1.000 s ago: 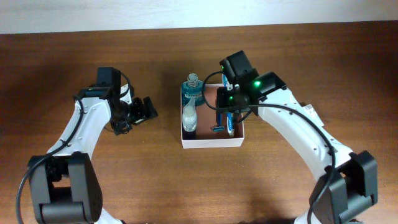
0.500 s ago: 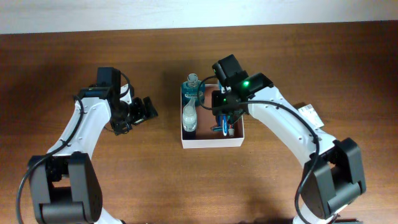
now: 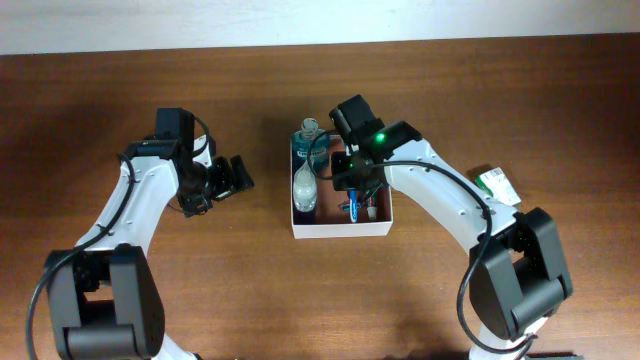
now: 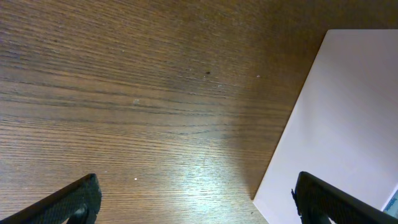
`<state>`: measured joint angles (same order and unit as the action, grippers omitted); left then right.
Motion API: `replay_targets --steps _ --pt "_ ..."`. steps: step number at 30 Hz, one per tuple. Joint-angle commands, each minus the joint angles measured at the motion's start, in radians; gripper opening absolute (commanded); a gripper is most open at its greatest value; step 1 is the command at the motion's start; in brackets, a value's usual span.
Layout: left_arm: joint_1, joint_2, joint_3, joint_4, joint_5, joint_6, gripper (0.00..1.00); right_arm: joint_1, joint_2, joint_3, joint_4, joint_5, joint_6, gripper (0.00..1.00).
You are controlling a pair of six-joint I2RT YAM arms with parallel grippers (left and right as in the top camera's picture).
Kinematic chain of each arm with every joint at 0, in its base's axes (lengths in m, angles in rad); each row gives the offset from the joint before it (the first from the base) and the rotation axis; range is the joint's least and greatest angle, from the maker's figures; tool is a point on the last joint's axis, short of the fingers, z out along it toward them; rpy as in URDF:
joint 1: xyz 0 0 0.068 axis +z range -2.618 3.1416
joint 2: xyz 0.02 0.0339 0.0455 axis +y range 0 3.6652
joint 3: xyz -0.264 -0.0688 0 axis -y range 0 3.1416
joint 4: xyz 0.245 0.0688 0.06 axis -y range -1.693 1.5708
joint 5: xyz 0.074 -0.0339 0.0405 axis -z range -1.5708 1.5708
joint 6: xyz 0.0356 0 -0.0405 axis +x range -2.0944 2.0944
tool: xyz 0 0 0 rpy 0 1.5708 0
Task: Pack container
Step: 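Lower the toothbrush upright into the box and open the right gripper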
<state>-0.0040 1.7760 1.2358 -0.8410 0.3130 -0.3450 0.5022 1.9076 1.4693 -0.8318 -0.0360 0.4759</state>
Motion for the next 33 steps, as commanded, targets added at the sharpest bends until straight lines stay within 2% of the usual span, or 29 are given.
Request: replay_targets --steps 1,33 --pt "0.002 0.009 -0.006 0.0 0.0 0.002 0.99 0.009 0.019 -0.014 0.002 -0.003 0.013 0.04" --pt "0.002 0.009 -0.006 0.0 0.0 0.002 0.99 0.009 0.019 -0.014 -0.045 -0.058 0.013 0.04"
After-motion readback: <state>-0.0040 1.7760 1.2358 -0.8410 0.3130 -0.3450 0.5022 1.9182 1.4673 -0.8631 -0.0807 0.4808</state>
